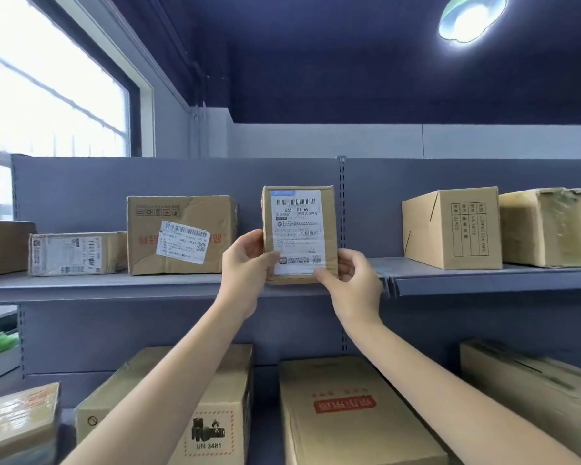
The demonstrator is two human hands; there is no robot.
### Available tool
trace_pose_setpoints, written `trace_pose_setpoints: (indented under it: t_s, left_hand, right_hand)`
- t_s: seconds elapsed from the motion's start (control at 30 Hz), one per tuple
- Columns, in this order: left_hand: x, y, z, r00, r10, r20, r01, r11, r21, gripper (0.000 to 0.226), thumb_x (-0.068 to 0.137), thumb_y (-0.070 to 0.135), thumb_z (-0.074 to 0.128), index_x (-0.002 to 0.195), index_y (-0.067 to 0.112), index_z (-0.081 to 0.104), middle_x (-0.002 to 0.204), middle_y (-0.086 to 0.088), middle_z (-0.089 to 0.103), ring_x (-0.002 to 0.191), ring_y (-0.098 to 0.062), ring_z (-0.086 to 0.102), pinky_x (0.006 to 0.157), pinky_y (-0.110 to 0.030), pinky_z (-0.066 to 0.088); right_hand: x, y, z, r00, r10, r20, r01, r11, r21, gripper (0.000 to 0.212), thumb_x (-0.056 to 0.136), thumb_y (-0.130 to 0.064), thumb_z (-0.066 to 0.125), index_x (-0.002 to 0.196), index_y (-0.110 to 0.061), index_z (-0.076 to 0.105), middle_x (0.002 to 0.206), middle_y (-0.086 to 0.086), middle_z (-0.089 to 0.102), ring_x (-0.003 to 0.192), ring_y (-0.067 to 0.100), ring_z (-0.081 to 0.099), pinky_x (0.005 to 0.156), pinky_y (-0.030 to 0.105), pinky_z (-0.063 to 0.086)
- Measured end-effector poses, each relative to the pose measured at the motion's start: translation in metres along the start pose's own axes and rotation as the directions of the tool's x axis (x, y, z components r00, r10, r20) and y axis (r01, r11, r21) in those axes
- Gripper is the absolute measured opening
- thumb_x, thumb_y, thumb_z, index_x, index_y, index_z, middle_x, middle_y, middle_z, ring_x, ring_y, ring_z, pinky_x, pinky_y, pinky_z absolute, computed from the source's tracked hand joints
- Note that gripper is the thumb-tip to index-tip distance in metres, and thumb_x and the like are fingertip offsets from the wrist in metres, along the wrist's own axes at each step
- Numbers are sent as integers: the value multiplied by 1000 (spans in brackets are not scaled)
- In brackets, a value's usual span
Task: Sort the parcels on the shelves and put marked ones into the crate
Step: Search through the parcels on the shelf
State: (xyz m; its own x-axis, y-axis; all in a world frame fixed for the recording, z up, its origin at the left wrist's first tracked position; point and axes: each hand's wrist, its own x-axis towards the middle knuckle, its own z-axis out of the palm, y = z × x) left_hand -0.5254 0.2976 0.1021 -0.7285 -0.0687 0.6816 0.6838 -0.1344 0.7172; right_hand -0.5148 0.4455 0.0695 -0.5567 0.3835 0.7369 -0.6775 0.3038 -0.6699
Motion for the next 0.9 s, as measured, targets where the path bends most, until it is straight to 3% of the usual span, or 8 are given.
trace_pose_setpoints:
  t_s: [0.07, 0.13, 0.23, 0.37, 0.53, 0.7, 0.8, 0.9]
  left_hand:
    - [-1, 3, -4, 999, -30, -24, 29, 999, -28, 24, 82, -6, 57, 77, 16, 52, 71, 14, 71, 67, -1, 66, 58, -13, 50]
    - [0, 7, -5, 998, -51, -21, 50, 998, -41, 11, 84, 6, 62, 79, 11, 54, 75, 15, 70, 72, -3, 64, 64, -13, 49]
    - [-1, 16, -4, 994, -104, -14, 104, 994, -20, 29, 84, 11, 65, 110, 0, 59, 104, -7, 70, 88, -18, 66, 82, -34, 53]
    - [4, 19, -8, 985, -172, -7, 171, 984, -38, 56, 82, 7, 66, 131, 5, 39, 100, -9, 67, 87, -19, 67, 85, -38, 54]
    - [13, 8, -7, 973, -222, 63, 222, 975, -4, 49, 83, 5, 64, 126, 9, 41, 103, -9, 67, 93, -20, 67, 81, -35, 55]
    - [21, -10, -4, 979, -198, -46, 203, 966, 160, 78, 78, 17, 71, 138, 18, 22, 122, -7, 58, 109, -20, 56, 89, -33, 46]
    - [30, -16, -14, 989, -80, -125, 120, 927, 356, 86, 79, 22, 70, 145, 21, 15, 145, -5, 36, 132, -20, 35, 107, -34, 32]
    - [37, -19, -21, 997, -3, -82, 43, 871, 490, 74, 82, 17, 65, 143, 19, 23, 148, -1, 35, 135, -18, 32, 101, -27, 29]
  right_hand:
    - [-4, -6, 3, 997, -73, 20, 74, 997, -17, 31, 79, -22, 69, 106, -27, 54, 103, -12, 56, 95, 5, 55, 75, 12, 44]
    - [-7, -12, 7, 992, -114, 49, 114, 993, 16, 27, 85, -30, 61, 108, -34, 47, 101, -23, 51, 97, -1, 52, 71, 5, 42]
    - [-2, -16, 10, 995, -101, 19, 99, 992, 79, 23, 91, -27, 53, 114, -27, 48, 103, -16, 55, 94, -1, 54, 72, 2, 43]
    - [15, -18, 1, 990, -141, -5, 141, 990, -3, 27, 91, -16, 51, 117, -15, 58, 105, -4, 63, 96, 9, 57, 78, 17, 47]
    - [35, -22, -5, 964, -264, 21, 263, 948, -177, 28, 87, -11, 55, 114, -10, 63, 103, 0, 69, 90, 6, 58, 79, 10, 45]
    - [61, -24, -7, 890, -441, 115, 454, 839, -300, 29, 82, 2, 58, 109, -2, 66, 102, 9, 70, 84, 8, 56, 72, -9, 30]
    - [81, -19, -13, 881, -387, 274, 461, 834, -305, 28, 82, 4, 58, 105, -7, 68, 103, 5, 70, 87, 8, 59, 76, 1, 42]
    - [104, -16, -14, 877, -250, 410, 395, 862, -319, 28, 82, 5, 58, 100, -12, 70, 101, -2, 69, 87, 2, 58, 75, 7, 45]
